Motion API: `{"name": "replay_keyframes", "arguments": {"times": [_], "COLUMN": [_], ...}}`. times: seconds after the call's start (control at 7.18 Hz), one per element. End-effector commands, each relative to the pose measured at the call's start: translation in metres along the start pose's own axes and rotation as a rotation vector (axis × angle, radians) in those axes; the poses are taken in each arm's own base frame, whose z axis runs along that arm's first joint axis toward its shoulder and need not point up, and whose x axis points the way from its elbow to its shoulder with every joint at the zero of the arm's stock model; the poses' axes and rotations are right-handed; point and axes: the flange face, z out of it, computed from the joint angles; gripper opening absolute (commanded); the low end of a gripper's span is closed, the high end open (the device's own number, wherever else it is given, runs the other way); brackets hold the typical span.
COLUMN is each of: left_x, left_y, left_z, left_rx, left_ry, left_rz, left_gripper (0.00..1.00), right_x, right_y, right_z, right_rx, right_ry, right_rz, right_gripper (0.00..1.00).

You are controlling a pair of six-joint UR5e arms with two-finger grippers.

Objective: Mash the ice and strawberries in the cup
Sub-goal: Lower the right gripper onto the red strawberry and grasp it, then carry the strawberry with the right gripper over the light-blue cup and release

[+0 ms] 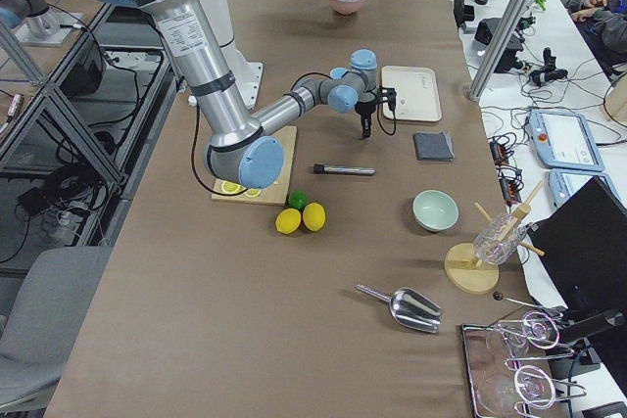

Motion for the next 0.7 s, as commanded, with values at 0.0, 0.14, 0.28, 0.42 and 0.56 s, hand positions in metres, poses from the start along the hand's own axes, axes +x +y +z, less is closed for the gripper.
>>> {"name": "replay_keyframes", "arguments": {"times": [0.0, 0.14, 0.28, 0.42, 0.56], "left_x": [0.000, 0.001, 0.000, 0.001, 0.001], "left_y": [-0.001, -0.001, -0.002, -0.002, -0.002], "left_z": [0.000, -0.001, -0.001, -0.001, -0.002], "left_rx": [0.001, 0.010, 0.017, 0.019, 0.021], "left_ry": [0.000, -0.002, -0.004, -0.004, -0.005], "left_rz": [0.001, 0.009, 0.014, 0.016, 0.017], "left_gripper": [1.00, 1.00, 1.00, 1.00, 1.00], "right_x": [-0.041, -0.069, -0.111, -0.152, -0.182], "right_y": [-0.010, -0.008, -0.004, 0.002, 0.024], "right_z": [-0.043, -0.083, -0.106, -0.125, -0.124], "right_rx": [0.044, 0.063, 0.020, -0.017, -0.032], "right_ry": [-0.081, -0.155, -0.163, -0.128, -0.112], "right_rz": [-0.015, -0.021, 0.049, 0.064, 0.092], "right_gripper": [0.00, 0.00, 0.00, 0.00, 0.00]}}
